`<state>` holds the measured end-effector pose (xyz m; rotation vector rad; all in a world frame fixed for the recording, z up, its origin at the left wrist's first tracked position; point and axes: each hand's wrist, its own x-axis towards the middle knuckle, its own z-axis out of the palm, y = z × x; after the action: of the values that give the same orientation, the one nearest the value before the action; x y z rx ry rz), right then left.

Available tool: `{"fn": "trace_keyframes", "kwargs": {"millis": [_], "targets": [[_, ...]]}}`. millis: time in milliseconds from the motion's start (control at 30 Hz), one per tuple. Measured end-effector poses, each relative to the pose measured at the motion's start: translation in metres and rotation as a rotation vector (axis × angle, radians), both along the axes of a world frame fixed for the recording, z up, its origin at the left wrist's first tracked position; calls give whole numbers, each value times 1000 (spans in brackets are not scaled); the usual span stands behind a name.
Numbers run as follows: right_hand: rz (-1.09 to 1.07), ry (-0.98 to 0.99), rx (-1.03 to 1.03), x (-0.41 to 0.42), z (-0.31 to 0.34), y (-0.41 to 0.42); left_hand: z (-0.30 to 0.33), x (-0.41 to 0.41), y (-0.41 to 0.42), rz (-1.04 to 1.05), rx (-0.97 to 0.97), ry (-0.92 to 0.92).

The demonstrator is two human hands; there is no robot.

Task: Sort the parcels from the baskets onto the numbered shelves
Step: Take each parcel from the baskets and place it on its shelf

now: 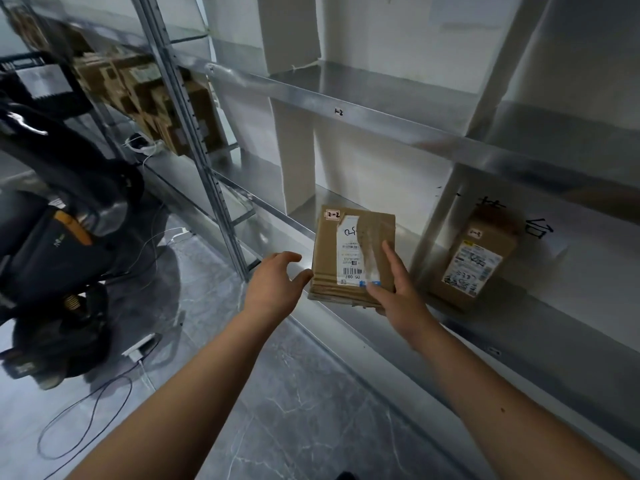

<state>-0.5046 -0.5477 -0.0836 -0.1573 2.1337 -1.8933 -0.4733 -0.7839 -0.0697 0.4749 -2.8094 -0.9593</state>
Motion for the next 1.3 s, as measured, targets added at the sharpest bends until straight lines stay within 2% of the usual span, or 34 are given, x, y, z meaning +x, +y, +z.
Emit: {"fn": "trace_keyframes", "kwargs": {"millis": [333, 533, 733, 867, 1000, 1300], "targets": [[-1, 20, 110, -87, -7, -52, -18, -91, -61, -24, -11, -8], [-163, -16, 115, -141, -17, -87, -27, -176, -98, -144, 105, -41], [-365, -53, 185, -181, -29, -125, -37, -244, -127, -359, 188, -28], [-501, -58, 258, -197, -40, -153, -40, -268, -139, -490, 189, -92], [-567, -44, 427, -209, -51, -176, -49, -281, -152, -580, 198, -167], [-587, -136, 358, -232, -60, -195, -61, -306, -155, -668, 302, -340]]}}
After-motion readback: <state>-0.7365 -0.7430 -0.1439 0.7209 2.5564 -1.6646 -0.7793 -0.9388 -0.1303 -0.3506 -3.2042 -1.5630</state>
